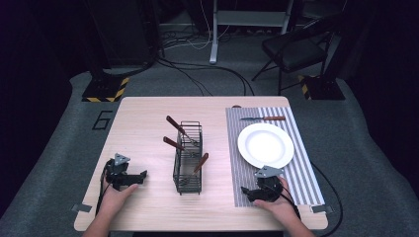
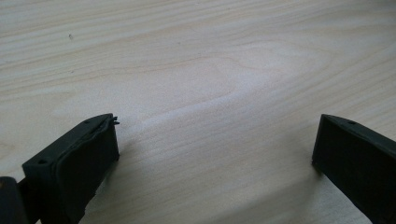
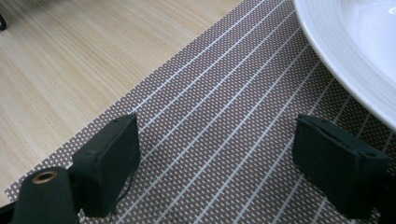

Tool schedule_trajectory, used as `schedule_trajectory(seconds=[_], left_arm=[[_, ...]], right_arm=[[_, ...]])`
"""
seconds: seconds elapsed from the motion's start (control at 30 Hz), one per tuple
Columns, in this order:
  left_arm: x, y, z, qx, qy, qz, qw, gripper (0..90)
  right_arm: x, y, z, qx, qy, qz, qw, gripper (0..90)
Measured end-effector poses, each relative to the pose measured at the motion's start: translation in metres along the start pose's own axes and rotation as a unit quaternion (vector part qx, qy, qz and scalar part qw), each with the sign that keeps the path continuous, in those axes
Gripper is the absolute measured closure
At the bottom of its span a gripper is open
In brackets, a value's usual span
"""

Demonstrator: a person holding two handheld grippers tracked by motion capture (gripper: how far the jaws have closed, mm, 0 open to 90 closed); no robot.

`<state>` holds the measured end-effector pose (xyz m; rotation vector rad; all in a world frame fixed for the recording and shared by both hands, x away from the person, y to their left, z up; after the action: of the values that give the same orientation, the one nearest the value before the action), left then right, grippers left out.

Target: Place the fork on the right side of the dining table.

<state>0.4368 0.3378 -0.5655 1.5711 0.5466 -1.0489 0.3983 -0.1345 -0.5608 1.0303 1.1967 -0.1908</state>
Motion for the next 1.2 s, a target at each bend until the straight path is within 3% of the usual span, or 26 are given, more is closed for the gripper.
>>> schedule_trajectory(seconds=[0.23,0.37,0.6,0.77,0.97,1.2], left_arm=[[0.000,0.000,0.000,0.000,0.000,0.000,1.0000,0.1],[0.000,0.000,0.000,0.001,0.000,0.000,1.0000,0.1],[0.000,0.000,0.000,-0.001,0.001,0.001,1.0000,0.1],[0.000,0.000,0.000,0.000,0.001,0.000,1.0000,0.2],[0.000,0.000,0.000,0.000,0.000,0.000,1.0000,0.2],[0.000,0.000,0.000,0.000,0.001,0.000,1.0000,0.2]], right_arm=[[-0.003,0.001,0.002,0.016,-0.007,0.001,0.9998,29.4],[-0.011,0.005,0.002,0.022,0.003,0.005,0.9997,37.2],[-0.027,0.016,-0.007,0.022,0.014,0.029,0.9992,39.0],[-0.035,0.023,-0.009,0.021,0.002,0.034,0.9992,38.4],[-0.047,0.031,-0.007,0.025,0.039,0.043,0.9980,44.4],[-0.057,0.038,-0.004,0.019,0.045,0.060,0.9970,44.5]])
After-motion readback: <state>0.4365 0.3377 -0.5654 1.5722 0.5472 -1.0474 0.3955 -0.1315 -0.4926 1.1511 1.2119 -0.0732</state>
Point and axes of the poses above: each handheld gripper's, and its own axes: x roughly forward along the jaws, y roughly out of its top, z roughly to its right, the point moved 5 cm from there along x, roughly forward along the jaws, and after that the axes turned 14 degrees about -z, right-handed, at the moved point
